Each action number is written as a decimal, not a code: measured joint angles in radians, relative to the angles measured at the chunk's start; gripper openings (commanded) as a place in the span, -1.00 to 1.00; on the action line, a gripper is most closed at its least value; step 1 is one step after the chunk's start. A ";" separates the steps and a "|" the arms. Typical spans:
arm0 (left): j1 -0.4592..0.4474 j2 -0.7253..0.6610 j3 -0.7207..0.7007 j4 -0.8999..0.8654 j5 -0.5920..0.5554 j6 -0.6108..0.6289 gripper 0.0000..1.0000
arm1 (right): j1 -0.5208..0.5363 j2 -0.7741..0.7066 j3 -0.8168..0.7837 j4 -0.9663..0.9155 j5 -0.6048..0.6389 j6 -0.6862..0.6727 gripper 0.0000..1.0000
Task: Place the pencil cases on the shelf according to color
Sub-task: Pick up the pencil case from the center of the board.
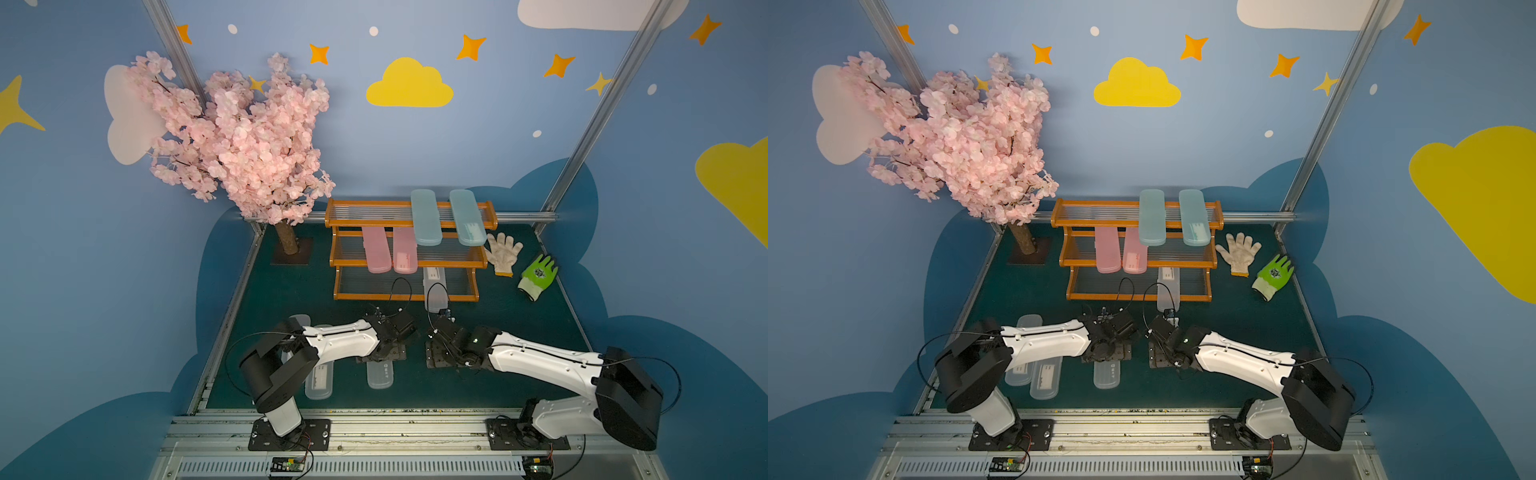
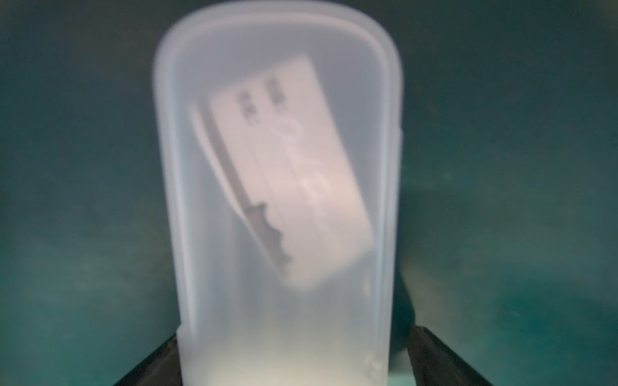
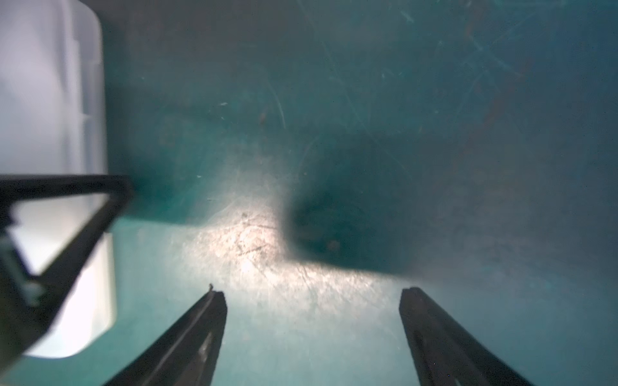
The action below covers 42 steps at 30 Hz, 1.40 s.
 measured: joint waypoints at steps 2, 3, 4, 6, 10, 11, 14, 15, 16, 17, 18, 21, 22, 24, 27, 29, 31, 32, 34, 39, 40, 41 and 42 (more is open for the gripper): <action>-0.005 -0.008 0.003 0.001 0.011 -0.009 1.00 | 0.002 -0.027 0.000 -0.016 0.004 0.004 0.77; -0.003 -0.019 0.003 -0.004 0.011 -0.011 1.00 | 0.003 -0.038 0.000 -0.024 0.006 0.009 0.78; 0.000 -0.039 0.001 -0.013 0.010 -0.012 1.00 | 0.004 -0.047 0.000 -0.032 0.008 0.016 0.79; 0.014 -0.101 -0.010 -0.034 0.005 -0.012 1.00 | 0.013 -0.058 0.000 -0.049 0.012 0.026 0.82; 0.086 -0.304 -0.071 -0.076 -0.022 -0.008 1.00 | 0.072 -0.036 0.008 -0.075 0.018 0.065 0.84; 0.111 -0.359 -0.095 -0.088 -0.032 -0.007 1.00 | 0.093 -0.012 0.020 -0.081 0.018 0.076 0.86; 0.182 -0.509 -0.181 -0.125 -0.069 0.000 1.00 | 0.156 0.105 0.099 -0.094 0.015 0.113 0.89; 0.199 -0.549 -0.206 -0.139 -0.076 0.002 1.00 | 0.175 0.150 0.132 -0.095 0.014 0.122 0.90; 0.218 -0.592 -0.233 -0.153 -0.082 0.004 1.00 | 0.194 0.200 0.169 -0.094 0.012 0.132 0.90; 0.235 -0.631 -0.259 -0.166 -0.089 0.007 1.00 | 0.208 0.246 0.204 -0.090 0.005 0.139 0.90; 0.247 -0.665 -0.281 -0.176 -0.093 0.008 1.00 | 0.218 0.287 0.234 -0.087 -0.003 0.146 0.90; 0.272 -0.753 -0.333 -0.205 -0.107 0.007 1.00 | 0.243 0.390 0.312 -0.084 -0.028 0.158 0.90; 0.278 -0.778 -0.344 -0.217 -0.110 0.007 1.00 | 0.250 0.412 0.335 -0.082 -0.035 0.166 0.90; 0.293 -0.815 -0.356 -0.232 -0.117 0.009 1.00 | 0.261 0.438 0.375 -0.082 -0.043 0.172 0.90; 0.319 -0.843 -0.359 -0.248 -0.121 0.013 1.00 | 0.271 0.466 0.411 -0.093 -0.053 0.175 0.90; 0.334 -0.853 -0.360 -0.252 -0.121 0.016 1.00 | 0.279 0.497 0.448 -0.108 -0.058 0.174 0.90; 0.342 -0.855 -0.361 -0.253 -0.120 0.018 1.00 | 0.288 0.529 0.484 -0.120 -0.063 0.175 0.90; 0.344 -0.855 -0.362 -0.253 -0.120 0.019 1.00 | 0.292 0.544 0.503 -0.126 -0.065 0.174 0.90; 0.346 -0.855 -0.365 -0.253 -0.119 0.019 1.00 | 0.299 0.568 0.526 -0.133 -0.071 0.175 0.90; 0.351 -0.858 -0.366 -0.257 -0.119 0.023 1.00 | 0.312 0.598 0.539 -0.161 -0.079 0.196 0.88; 0.351 -0.860 -0.366 -0.258 -0.119 0.023 1.00 | 0.315 0.602 0.539 -0.169 -0.078 0.200 0.88; 0.351 -0.863 -0.366 -0.259 -0.119 0.025 1.00 | 0.317 0.605 0.539 -0.179 -0.077 0.203 0.87; 0.352 -0.866 -0.366 -0.259 -0.119 0.026 1.00 | 0.319 0.605 0.539 -0.187 -0.077 0.206 0.86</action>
